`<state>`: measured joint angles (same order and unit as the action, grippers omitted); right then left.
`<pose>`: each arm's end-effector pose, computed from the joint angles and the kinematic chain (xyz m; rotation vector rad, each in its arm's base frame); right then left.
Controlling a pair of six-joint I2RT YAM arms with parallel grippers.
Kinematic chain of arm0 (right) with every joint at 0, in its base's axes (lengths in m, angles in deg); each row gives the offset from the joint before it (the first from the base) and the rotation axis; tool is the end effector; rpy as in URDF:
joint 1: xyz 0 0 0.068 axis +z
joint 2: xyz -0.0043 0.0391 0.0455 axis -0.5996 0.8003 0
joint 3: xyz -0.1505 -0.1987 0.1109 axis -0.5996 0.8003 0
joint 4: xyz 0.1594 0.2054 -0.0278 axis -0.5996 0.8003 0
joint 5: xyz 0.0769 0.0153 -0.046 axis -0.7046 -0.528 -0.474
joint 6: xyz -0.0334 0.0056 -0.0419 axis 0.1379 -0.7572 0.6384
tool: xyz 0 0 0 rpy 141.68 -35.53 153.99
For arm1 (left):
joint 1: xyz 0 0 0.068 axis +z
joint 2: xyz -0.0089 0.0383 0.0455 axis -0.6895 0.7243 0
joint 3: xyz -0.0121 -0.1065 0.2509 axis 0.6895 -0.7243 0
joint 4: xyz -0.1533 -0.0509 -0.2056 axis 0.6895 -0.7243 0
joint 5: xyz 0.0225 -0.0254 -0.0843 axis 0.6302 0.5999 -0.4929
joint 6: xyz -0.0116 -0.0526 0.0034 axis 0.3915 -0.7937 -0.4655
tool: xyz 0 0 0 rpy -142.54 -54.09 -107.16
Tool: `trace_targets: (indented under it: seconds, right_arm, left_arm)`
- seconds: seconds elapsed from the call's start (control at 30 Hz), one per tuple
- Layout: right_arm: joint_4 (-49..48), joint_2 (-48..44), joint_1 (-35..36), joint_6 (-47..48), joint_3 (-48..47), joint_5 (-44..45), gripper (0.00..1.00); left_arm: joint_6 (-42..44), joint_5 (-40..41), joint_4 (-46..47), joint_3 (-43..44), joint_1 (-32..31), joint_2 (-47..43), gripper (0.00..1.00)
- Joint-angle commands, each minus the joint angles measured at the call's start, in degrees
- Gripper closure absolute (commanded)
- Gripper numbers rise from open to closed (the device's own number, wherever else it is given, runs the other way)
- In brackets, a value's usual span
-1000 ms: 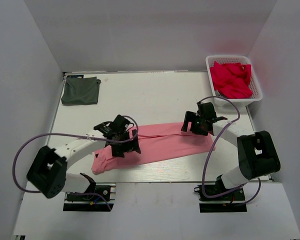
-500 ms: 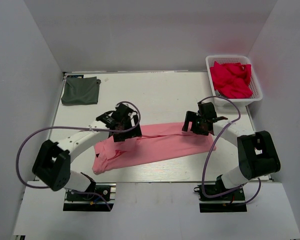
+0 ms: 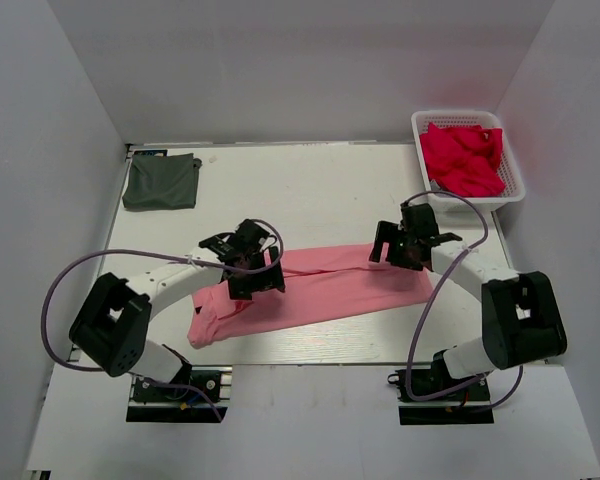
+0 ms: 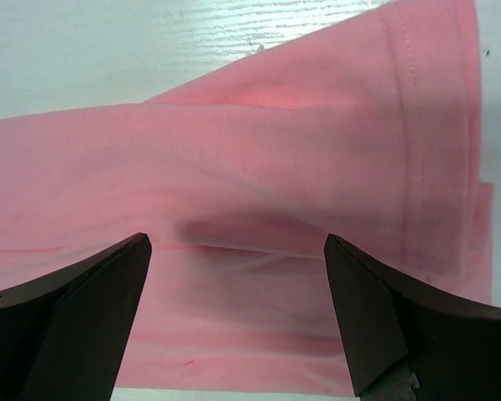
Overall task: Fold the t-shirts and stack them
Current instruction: Fold the other side of the tshirt into a rectangle, then rotate the tshirt 90 degrees
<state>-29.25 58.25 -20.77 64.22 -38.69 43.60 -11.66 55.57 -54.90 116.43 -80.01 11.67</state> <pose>0.2716 0.0782 0.1791 0.1479 2.4966 0.2851 0.2119 -0.1579 0.1842 -0.1815 2.8649 -0.3722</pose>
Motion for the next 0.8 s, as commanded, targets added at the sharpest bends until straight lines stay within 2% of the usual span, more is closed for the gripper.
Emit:
trace_targets:
  seconds: [0.0, 0.13, 0.2, 0.27, 0.3, 0.4, 0.57, 0.67, 0.77]
  right_arm:
    - [1.4, -3.4, -0.3, 1.6, -3.1, 1.1, 0.10]
    - [1.6, -2.9, -0.3, 1.4, -5.2, 2.5, 0.10]
    - [1.6, -1.5, -0.3, 1.3, -5.9, 2.6, 0.10]
    - [0.7, 0.7, -0.3, 0.9, -7.0, 3.0, 0.10]
    - [0.7, 1.5, -0.5, 0.6, -7.7, 3.4, 0.10]
    - [0.6, 5.2, -0.9, 0.3, -9.2, 4.2, 0.10]
    - [3.5, 9.9, -1.8, -1.9, -10.6, 7.2, 0.10]
    - [4.3, 9.0, -2.2, -3.3, -8.3, 5.8, 0.10]
    - [3.5, 3.0, -1.2, -4.4, -1.5, 2.4, 0.10]
  left_arm:
    - [1.3, 1.7, -0.7, 5.3, -0.1, -7.3, 0.01]
    - [-0.8, 5.4, -3.5, 6.5, 1.5, -13.7, 0.01]
    - [-4.2, 13.3, -6.7, 6.5, 2.1, -12.2, 0.01]
    - [-8.1, 16.3, -11.0, 8.1, 3.5, -8.1, 0.01]
    - [-9.9, 16.9, -11.7, 8.6, 4.9, -3.2, 0.01]
    - [-11.8, 17.5, -8.0, 9.2, 8.5, 7.0, 0.01]
    - [-14.0, 16.7, -5.3, 12.0, 12.5, 17.7, 0.01]
    - [-14.6, 16.7, -2.4, 15.1, 15.1, 22.3, 0.01]
    - [-10.5, 15.4, -1.2, 26.2, 16.8, 32.1, 0.01]
